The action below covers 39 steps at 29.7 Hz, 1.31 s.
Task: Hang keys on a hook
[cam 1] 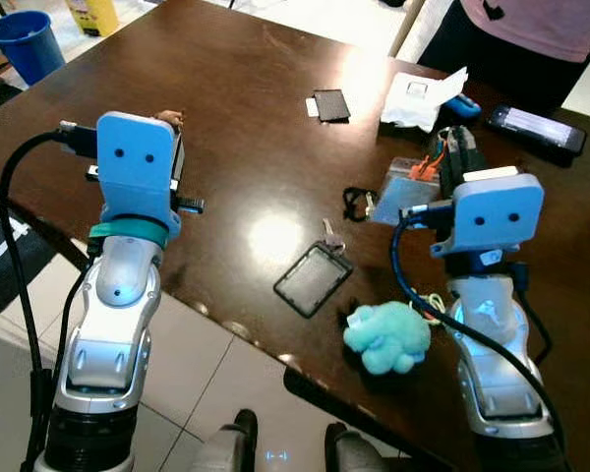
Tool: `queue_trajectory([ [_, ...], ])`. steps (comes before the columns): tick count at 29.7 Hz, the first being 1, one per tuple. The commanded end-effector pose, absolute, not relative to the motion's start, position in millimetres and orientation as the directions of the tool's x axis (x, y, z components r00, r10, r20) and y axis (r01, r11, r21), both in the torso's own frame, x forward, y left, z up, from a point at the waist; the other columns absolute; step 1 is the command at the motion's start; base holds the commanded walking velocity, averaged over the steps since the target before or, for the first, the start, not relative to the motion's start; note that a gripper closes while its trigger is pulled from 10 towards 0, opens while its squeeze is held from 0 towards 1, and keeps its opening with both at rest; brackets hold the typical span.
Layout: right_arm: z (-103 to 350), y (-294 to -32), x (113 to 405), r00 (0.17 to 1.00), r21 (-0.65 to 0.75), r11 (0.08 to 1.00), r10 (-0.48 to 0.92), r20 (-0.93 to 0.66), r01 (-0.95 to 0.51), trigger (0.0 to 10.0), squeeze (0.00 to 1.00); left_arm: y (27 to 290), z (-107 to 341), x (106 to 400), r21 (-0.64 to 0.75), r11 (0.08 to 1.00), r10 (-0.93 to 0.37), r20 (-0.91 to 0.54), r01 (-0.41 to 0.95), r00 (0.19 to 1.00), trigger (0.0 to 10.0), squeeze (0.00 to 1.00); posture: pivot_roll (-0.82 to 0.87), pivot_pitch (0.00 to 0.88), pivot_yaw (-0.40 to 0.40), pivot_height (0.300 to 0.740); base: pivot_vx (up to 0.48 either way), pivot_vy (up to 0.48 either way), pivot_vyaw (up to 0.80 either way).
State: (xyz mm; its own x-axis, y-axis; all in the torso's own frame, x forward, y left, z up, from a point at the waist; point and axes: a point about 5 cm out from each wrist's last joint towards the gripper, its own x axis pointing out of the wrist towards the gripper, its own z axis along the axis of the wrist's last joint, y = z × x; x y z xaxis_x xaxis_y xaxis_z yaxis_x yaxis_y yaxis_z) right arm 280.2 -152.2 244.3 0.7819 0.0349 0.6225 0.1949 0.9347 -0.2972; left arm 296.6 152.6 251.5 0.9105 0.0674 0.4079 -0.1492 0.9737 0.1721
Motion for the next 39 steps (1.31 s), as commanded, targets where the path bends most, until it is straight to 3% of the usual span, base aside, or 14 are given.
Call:
queue_trajectory([
  [1, 241.7, -151.4, 279.2, 0.783, -0.303, 0.934, 0.041, 0.620, 0.191, 10.0, 0.00, 156.6, 245.1, 297.2, 0.177, 0.970, 0.087, 0.378, -0.164, 0.922, 10.0, 0.00, 0.02, 0.122, 0.104, 0.740, -0.371, 0.000, 0.00],
  [39, 242.9, -146.3, 284.7, 0.780, -0.330, 0.926, 0.067, 0.623, 0.184, 10.0, 0.00, 154.0, 244.0, 301.0, 0.174, 0.973, 0.077, 0.371, -0.151, 0.926, 10.0, 0.00, 0.02, 0.098, 0.101, 0.740, -0.329, 0.000, 0.00],
])
